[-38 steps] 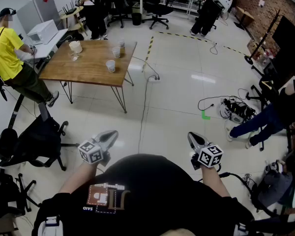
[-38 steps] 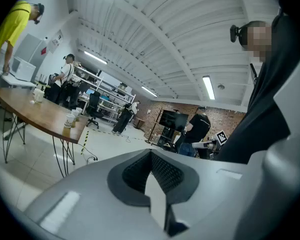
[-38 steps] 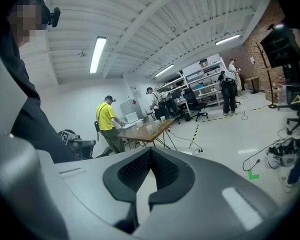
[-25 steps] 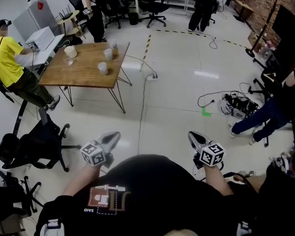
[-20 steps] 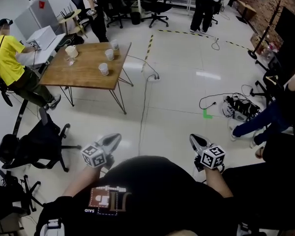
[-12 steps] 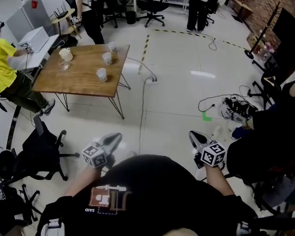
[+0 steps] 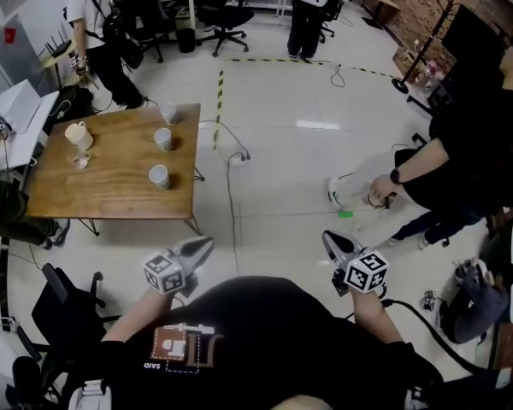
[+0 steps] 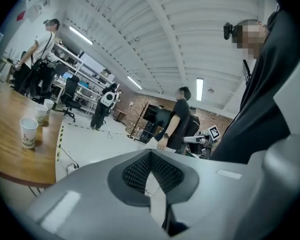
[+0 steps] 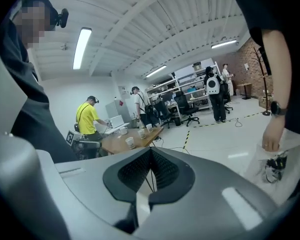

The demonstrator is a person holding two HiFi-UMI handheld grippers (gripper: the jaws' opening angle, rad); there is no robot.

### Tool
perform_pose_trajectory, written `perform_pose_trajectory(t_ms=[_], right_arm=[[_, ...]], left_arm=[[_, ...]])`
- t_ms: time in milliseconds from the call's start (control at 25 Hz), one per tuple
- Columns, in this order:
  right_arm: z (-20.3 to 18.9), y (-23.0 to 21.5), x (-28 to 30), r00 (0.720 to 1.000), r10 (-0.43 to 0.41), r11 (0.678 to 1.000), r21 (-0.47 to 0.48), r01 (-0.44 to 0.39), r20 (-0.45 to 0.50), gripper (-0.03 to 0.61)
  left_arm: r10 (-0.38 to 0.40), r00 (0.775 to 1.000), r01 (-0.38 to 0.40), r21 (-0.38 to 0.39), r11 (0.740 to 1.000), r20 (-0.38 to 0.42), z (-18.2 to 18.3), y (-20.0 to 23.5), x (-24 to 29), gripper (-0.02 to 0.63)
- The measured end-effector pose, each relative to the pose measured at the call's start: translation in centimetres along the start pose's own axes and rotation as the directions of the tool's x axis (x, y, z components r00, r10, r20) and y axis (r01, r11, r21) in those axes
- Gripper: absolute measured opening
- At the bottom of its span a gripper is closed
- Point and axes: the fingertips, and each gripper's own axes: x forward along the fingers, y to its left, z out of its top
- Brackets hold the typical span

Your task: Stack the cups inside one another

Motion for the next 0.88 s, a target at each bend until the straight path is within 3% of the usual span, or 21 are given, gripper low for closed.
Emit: perform_pose_trajectory(t_ms=[160, 320, 640, 880], right_arm=[[0.7, -3.5, 1.2, 0.999, -0.033, 0.999, 0.024, 0.033, -0.006, 0.014], [2.4, -10.6, 2.4, 0.999, -0.04, 0.998, 0.047, 0.039, 0.015, 0.014], [11.8, -23.2, 8.9, 0.994, 0.11, 0.989, -0.093, -0.111, -0.015, 0.014], [18.1, -29.7, 15.4, 0.986, 0.167, 0.978, -0.124, -0.166, -0.004, 0.014]], left_arm=[[-0.008, 1.0, 0.008, -0.018, 1.0, -0.01, 0.9, 3.0, 4.1, 0.003], [0.016, 1.0, -0.016, -0.006, 1.0, 0.002, 2.7, 4.5, 10.4, 0.003], [0.204, 0.973, -0.205, 0.003, 0.979, 0.105, 9.6, 8.8, 21.6, 0.003], [0.244, 0.961, -0.248, 0.018, 0.969, 0.13, 12.8, 11.2, 27.0, 0.003]])
